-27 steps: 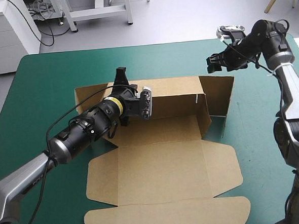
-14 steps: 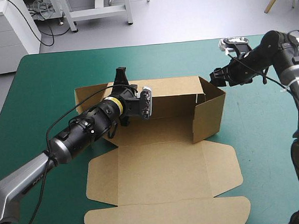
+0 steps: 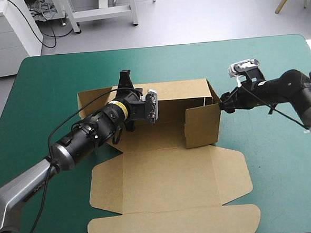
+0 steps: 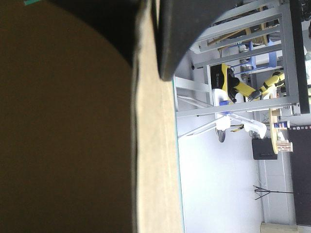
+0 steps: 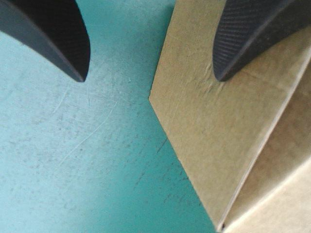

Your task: Fold the box

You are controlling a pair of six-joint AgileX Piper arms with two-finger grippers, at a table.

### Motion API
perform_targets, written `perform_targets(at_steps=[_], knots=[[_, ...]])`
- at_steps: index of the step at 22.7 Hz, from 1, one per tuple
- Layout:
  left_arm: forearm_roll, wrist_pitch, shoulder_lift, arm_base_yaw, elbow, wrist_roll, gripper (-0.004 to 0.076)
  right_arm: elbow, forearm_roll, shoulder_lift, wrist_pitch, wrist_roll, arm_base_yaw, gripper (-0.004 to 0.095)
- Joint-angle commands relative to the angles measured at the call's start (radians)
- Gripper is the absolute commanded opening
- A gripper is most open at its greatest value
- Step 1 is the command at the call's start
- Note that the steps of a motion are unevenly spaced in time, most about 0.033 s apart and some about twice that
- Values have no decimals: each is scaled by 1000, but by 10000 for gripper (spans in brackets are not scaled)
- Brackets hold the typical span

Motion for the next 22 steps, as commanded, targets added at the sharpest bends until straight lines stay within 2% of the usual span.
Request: perform_targets(at_steps=[1, 5, 14, 22], knots=[[-84, 22, 2, -26, 4, -21, -10, 70, 133, -83, -100, -150, 0, 648], [-84, 22, 2, -26, 4, -21, -10, 113, 135, -102, -93, -190, 0, 648], [-77, 22, 2, -26, 4, -12, -10, 116, 93, -102, 48, -181, 0, 648], [-75, 8, 2, -26, 4, -10, -10, 116, 130, -102, 81, -181, 7, 648]])
